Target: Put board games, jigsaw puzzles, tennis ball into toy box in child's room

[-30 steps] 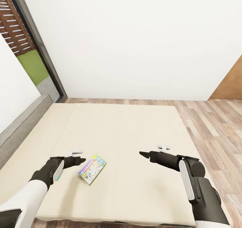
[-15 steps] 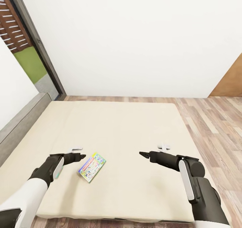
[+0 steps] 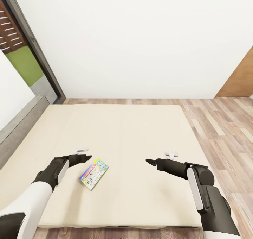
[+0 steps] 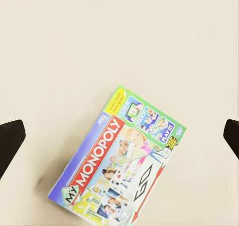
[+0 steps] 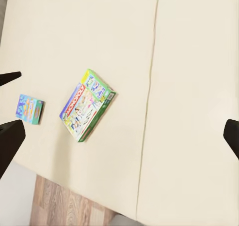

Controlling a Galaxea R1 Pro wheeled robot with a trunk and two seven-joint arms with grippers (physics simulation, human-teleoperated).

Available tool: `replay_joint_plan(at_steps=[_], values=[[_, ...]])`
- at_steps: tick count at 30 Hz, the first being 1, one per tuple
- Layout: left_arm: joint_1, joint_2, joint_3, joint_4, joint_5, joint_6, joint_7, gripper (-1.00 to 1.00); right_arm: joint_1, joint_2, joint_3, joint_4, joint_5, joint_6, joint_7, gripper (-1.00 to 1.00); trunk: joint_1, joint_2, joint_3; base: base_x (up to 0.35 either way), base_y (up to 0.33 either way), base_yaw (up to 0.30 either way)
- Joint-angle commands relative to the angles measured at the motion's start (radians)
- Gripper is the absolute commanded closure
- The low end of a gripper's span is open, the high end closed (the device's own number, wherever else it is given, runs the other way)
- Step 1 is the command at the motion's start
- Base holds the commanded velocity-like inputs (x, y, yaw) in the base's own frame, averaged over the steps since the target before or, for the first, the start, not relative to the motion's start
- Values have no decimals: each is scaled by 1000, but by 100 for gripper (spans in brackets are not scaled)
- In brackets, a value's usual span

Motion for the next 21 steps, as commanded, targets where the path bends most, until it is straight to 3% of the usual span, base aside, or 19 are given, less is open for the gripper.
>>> replay_joint_plan(at_steps=[1, 10, 21], values=[[-1, -2, 4, 1, -1, 1, 2, -100, -1, 1, -2, 0, -7, 8, -1, -100, 0, -2, -3, 0, 0, -80], [-1, -11, 1, 9, 1, -57, 68, -100, -1, 0, -4, 0, -10, 8, -1, -100, 0, -2, -18, 0, 0, -78], [-1, -22, 0, 11, 0, -68, 81, -100, -1, 0, -4, 0, -9, 8, -2, -100, 0, -2, -36, 0, 0, -74]])
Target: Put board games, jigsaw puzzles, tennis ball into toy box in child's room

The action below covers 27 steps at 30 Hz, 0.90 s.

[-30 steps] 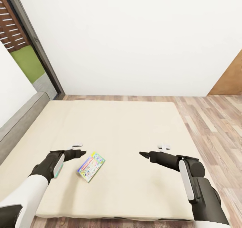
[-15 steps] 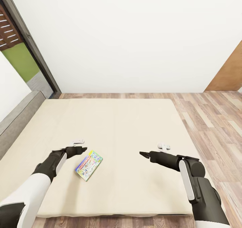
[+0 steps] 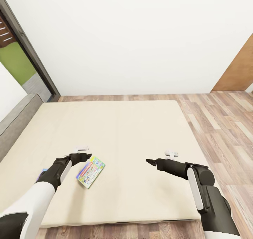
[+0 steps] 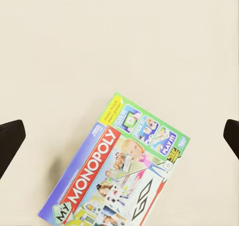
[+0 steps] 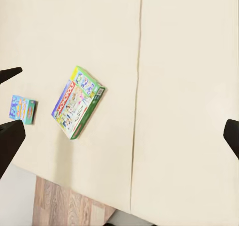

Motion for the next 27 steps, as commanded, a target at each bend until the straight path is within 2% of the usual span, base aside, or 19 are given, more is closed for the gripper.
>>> replay_joint_plan(at_steps=[1, 9, 27], values=[[0, -1, 5, -2, 0, 6, -6, -100, -1, 1, -2, 0, -7, 8, -1, -100, 0, -1, -3, 0, 0, -73], [0, -3, 4, -2, 1, -30, -7, -100, -1, 1, -2, 0, -6, 8, -1, -100, 0, -1, -16, 0, 0, -73], [1, 0, 11, -9, 0, -33, 7, -100, -1, 7, -1, -1, -1, 8, -4, -100, 0, -1, -46, 0, 0, -71]])
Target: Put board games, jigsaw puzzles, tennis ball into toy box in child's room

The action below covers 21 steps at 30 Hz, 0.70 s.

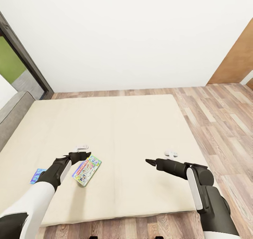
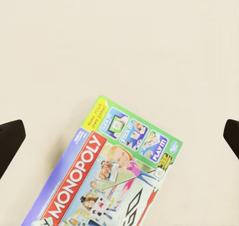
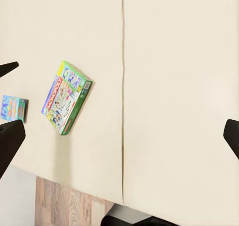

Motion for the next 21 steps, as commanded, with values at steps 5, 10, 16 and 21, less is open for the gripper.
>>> replay_joint_plan(at_steps=[5, 10, 16, 21], values=[[0, 4, 8, -2, 0, 9, -3, -100, -1, 1, -2, -1, -6, 8, -2, -100, 0, -1, -10, 0, 0, -48], [0, 8, 9, 0, 3, 18, -5, -100, -1, 1, -2, -1, -6, 8, -1, -100, 0, -1, -18, 0, 0, -10], [0, 13, 8, 8, 3, 26, -11, -100, -1, -1, -2, -2, -6, 8, 3, -100, 0, -1, -28, 0, 0, -1], [0, 40, 9, 12, 5, 37, -18, -100, -1, -2, -2, -3, -7, 8, 8, -100, 0, -1, -36, 0, 0, 0]])
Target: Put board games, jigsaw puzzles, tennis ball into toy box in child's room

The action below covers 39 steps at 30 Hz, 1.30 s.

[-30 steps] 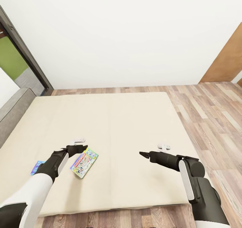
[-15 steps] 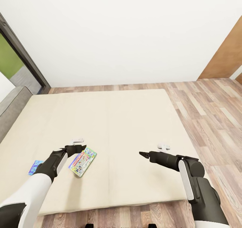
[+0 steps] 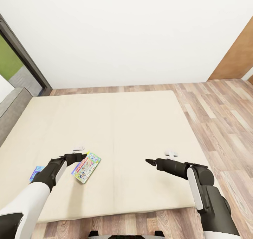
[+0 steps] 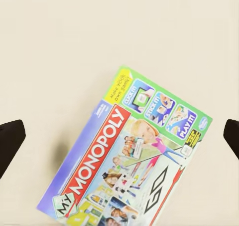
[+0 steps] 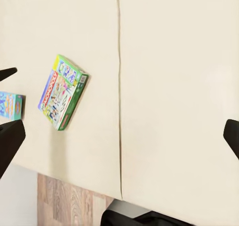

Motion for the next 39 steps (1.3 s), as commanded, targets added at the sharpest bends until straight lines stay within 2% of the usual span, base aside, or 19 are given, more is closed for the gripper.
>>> replay_joint_plan(at_steps=[1, 20, 39], values=[[0, 1, 5, -1, 1, 7, -6, -100, -1, 1, -2, -1, -7, 8, -1, -100, 0, -1, -3, 0, 0, 0], [0, 7, 2, -1, -2, -1, -6, -100, -1, 5, -2, -1, -7, 7, -1, -100, 0, -1, -32, 0, 0, 97], [0, 5, -4, -1, -5, -3, -6, -100, -1, 2, -2, -1, -16, 8, 1, -100, 0, -1, -35, 0, 0, 49]])
